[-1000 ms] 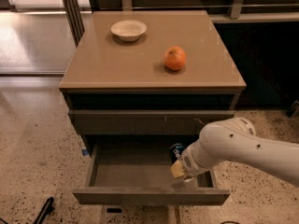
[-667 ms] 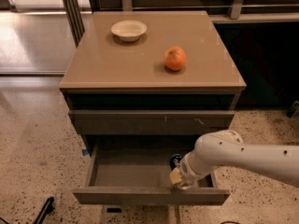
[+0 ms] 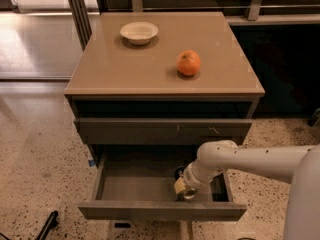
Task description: Place pepsi can into middle drawer
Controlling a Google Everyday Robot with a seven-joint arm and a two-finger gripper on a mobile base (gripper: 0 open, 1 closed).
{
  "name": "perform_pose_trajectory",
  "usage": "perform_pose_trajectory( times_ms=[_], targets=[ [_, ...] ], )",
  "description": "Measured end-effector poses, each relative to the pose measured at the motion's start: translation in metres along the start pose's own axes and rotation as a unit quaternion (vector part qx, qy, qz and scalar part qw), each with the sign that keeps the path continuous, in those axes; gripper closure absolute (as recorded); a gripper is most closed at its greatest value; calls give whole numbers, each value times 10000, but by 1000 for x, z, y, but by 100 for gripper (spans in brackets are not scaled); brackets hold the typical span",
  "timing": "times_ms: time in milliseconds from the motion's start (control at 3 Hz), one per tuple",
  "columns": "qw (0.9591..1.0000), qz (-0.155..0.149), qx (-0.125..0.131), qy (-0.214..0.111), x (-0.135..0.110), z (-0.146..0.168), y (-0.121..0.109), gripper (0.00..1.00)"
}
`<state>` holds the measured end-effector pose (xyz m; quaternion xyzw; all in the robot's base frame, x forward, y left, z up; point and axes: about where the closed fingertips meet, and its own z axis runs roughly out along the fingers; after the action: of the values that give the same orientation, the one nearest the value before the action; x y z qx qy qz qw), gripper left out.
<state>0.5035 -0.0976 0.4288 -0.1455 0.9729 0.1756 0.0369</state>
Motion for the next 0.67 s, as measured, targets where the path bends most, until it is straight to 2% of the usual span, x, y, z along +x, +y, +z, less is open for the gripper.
perform_pose_trajectory(
  times_ms=[333, 667],
  targets=[
    [10000, 16, -25, -32, -7, 3, 0, 100],
    [10000, 16, -25, -31, -7, 3, 0, 81]
  ],
)
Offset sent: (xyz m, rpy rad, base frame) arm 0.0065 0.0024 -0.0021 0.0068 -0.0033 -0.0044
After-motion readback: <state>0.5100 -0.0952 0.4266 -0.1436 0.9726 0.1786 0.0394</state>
